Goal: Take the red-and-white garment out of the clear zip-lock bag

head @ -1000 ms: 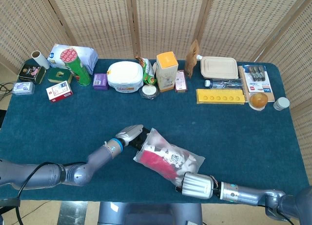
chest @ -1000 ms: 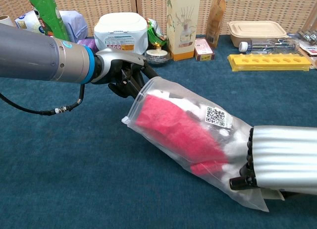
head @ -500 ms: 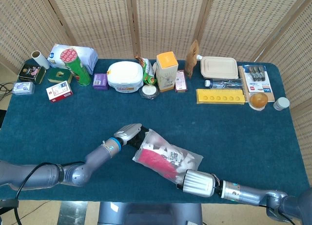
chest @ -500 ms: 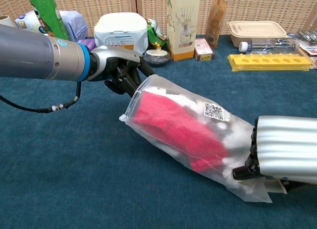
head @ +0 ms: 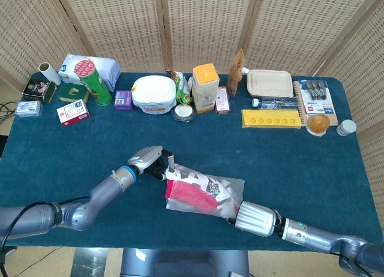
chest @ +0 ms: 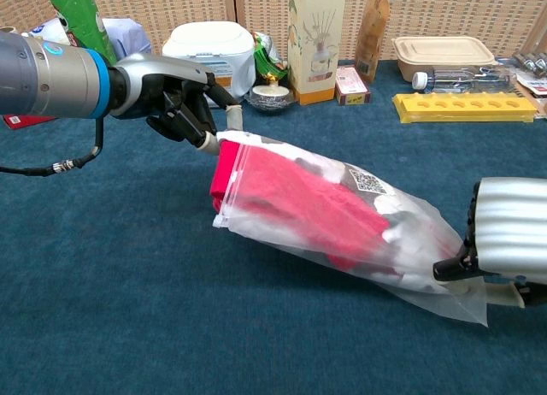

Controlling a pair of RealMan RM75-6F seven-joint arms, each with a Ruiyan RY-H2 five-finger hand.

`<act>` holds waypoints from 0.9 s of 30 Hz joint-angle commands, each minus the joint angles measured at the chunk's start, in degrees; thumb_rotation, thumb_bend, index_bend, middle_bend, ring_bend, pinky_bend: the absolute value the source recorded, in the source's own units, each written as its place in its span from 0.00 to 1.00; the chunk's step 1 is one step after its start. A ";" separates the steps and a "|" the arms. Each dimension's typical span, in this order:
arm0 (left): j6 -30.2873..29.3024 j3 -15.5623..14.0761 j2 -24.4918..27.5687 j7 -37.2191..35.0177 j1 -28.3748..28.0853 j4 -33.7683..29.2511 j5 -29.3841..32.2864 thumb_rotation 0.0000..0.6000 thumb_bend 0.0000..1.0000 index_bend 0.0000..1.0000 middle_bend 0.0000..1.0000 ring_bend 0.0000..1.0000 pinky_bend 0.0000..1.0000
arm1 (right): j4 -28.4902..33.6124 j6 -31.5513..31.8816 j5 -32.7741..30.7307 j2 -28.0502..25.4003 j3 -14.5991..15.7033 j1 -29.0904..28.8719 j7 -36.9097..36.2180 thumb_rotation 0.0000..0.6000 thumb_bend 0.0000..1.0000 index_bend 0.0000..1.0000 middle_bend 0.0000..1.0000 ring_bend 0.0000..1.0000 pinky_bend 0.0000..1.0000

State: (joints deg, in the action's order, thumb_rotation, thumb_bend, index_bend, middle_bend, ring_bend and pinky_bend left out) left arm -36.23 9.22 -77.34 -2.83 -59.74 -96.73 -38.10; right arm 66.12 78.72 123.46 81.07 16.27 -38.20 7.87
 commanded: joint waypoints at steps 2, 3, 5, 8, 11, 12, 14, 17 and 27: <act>0.21 0.21 1.93 -1.24 1.58 -0.85 -1.85 1.00 0.48 0.77 1.00 1.00 1.00 | 0.40 -0.45 -0.74 -1.25 -0.17 0.38 0.62 1.00 0.56 0.82 0.91 1.00 1.00; 0.31 0.24 2.28 -1.51 1.88 -0.92 -2.23 1.00 0.48 0.77 1.00 1.00 1.00 | 0.50 -0.52 -0.86 -1.52 -0.20 0.44 0.72 1.00 0.56 0.82 0.91 1.00 1.00; 0.40 0.28 2.84 -1.90 2.34 -0.89 -2.75 1.00 0.48 0.77 1.00 1.00 1.00 | 0.69 -0.76 -1.31 -2.03 -0.31 0.61 0.86 1.00 0.56 0.82 0.91 1.00 1.00; 0.51 0.39 3.76 -2.64 3.15 -0.62 -3.46 1.00 0.48 0.77 1.00 1.00 1.00 | 0.90 -0.92 -2.07 -3.03 -0.57 0.97 1.18 1.00 0.56 0.82 0.91 1.00 1.00; 0.59 0.40 4.87 -3.30 3.98 0.06 -3.95 1.00 0.48 0.77 1.00 1.00 1.00 | 0.72 -0.92 -3.27 -4.37 -0.93 1.62 1.45 1.00 0.56 0.82 0.91 1.00 1.00; 0.76 0.49 5.36 -3.66 4.30 0.30 -4.16 1.00 0.48 0.77 1.00 1.00 1.00 | 0.71 -0.93 -3.78 -4.91 -1.06 1.89 1.40 1.00 0.56 0.82 0.91 1.00 1.00; 0.91 0.64 5.85 -4.05 4.67 0.68 -4.56 1.00 0.48 0.77 1.00 1.00 1.00 | 0.55 -1.00 -4.38 -5.48 -1.30 2.18 1.41 1.00 0.56 0.82 0.91 1.00 1.00; 0.80 0.89 6.50 -4.58 5.24 1.80 -4.81 1.00 0.48 0.77 1.00 1.00 1.00 | -0.11 -0.94 -5.46 -6.41 -1.69 2.78 1.17 1.00 0.56 0.82 0.91 1.00 1.00; 0.47 1.53 5.50 -4.78 5.50 5.67 -3.94 1.00 0.48 0.77 1.00 1.00 1.00 | -2.92 0.26 -8.02 -8.40 -2.45 5.19 -0.11 1.00 0.56 0.82 0.91 1.00 1.00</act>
State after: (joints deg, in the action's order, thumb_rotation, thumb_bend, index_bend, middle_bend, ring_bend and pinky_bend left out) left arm -35.65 10.65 -71.74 -7.63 -54.24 -91.22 -42.15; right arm 63.53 78.73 115.82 73.00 13.93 -33.42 7.96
